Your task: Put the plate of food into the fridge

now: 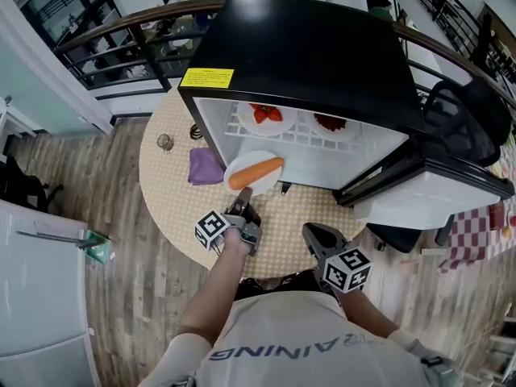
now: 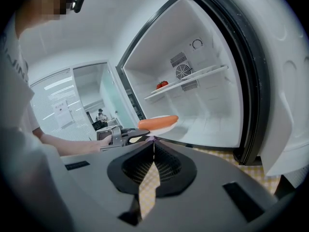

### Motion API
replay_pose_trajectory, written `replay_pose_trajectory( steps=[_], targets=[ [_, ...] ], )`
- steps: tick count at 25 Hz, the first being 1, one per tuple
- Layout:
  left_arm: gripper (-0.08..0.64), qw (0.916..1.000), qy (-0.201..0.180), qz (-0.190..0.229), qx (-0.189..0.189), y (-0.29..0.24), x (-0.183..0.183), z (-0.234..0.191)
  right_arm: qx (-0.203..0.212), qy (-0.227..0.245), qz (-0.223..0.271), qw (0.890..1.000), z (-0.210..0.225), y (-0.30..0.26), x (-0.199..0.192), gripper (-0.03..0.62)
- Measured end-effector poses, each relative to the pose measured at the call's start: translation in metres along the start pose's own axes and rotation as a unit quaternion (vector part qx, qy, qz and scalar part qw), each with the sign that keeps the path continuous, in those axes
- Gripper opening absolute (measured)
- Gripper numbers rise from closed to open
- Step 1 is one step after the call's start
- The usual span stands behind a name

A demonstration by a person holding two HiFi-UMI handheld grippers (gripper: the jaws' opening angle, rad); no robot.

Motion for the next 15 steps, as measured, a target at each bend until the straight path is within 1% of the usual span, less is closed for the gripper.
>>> replay_pose_trajectory(
  steps=[3,6,8,10,12,15],
  targets=[
    [0.035,1.0,0.0,0.001,0.0,-0.015,0.002,-0.003,-0.005,0.001,-0.001,1.0,0.003,0.001,0.0,0.023],
    [0.035,0.9999,-0.005,0.007,0.014,-0.032,0.003,-0.01,-0.009,-0.001,-0.001,1.0,0.005,0.002,0.001,0.023],
    [0.035,0.9996,-0.009,0.003,0.027,-0.043,0.001,-0.015,-0.011,-0.001,-0.002,1.0,0.006,0.002,0.0,0.023],
    [0.037,0.9994,-0.007,-0.004,0.035,-0.054,-0.003,-0.019,-0.012,-0.002,-0.003,1.0,0.008,0.003,0.0,0.023],
    [0.037,0.9994,-0.002,-0.008,0.035,-0.063,-0.005,-0.02,-0.013,-0.004,-0.004,1.0,0.011,0.003,0.0,0.023],
    [0.037,0.9992,0.003,-0.002,0.039,-0.076,-0.005,-0.022,-0.017,-0.008,-0.005,1.0,0.017,0.004,-0.002,0.023]
  ],
)
Point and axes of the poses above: the fingertips, and each gripper's own axes: y backward along the fingers, z to its right, x out of its top, the point moved 1 cm from there along y, backward along the fingers, and after that the axes turned 2 degrees about -x, right-handed, at the moved point
